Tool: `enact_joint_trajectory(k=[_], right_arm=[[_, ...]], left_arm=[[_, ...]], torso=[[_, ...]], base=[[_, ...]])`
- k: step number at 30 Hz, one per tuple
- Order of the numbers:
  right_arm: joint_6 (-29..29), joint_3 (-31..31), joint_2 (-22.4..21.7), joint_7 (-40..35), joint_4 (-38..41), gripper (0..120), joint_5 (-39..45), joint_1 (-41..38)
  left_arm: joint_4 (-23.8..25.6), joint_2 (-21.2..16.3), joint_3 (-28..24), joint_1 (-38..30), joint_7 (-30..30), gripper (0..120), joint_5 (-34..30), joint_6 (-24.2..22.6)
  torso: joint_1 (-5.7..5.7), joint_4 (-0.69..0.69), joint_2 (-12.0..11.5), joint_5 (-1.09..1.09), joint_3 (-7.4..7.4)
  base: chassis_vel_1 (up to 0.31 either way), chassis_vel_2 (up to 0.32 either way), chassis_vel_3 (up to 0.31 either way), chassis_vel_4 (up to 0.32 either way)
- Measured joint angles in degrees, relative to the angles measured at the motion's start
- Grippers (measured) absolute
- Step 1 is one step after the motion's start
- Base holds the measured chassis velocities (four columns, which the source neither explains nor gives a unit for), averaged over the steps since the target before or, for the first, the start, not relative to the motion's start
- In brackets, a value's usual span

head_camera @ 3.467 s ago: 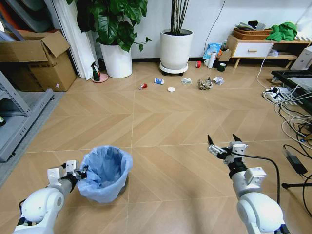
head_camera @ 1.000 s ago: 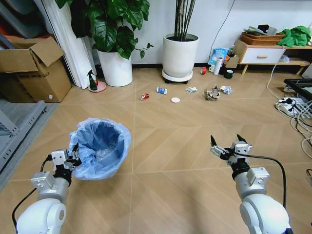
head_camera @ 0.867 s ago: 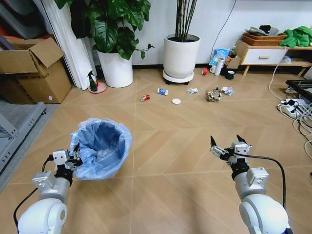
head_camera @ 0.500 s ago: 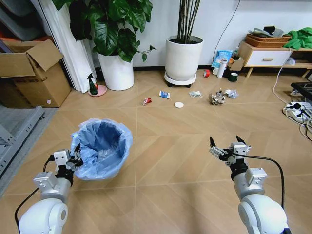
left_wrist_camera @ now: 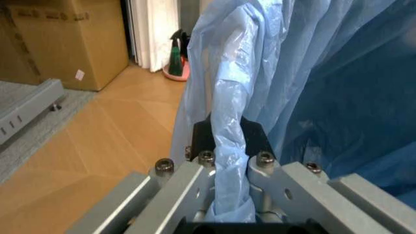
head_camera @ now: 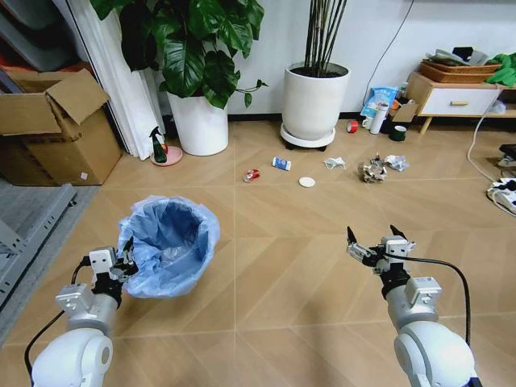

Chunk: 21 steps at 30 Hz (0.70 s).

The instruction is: Pick up the trash bin and place the garbage on the floor into it.

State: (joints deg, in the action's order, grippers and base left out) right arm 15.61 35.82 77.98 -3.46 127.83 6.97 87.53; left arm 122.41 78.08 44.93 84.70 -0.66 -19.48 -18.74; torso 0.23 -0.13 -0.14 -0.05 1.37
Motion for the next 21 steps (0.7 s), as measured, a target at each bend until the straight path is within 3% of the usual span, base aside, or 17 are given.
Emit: enact_joint_trajectory(k=[21], right_arm=[[-0.1, 0.0, 0.3, -0.4, 0.3, 100, -0.4, 0.4]], left_arm=[[0.1, 0.1, 0.0, 0.2, -0.4, 0, 0.0, 0.1]], torso=[[0.00, 0.00, 0.0, -0.02, 0.00]], base=[[-0.177, 0.227, 0.176, -0.220]])
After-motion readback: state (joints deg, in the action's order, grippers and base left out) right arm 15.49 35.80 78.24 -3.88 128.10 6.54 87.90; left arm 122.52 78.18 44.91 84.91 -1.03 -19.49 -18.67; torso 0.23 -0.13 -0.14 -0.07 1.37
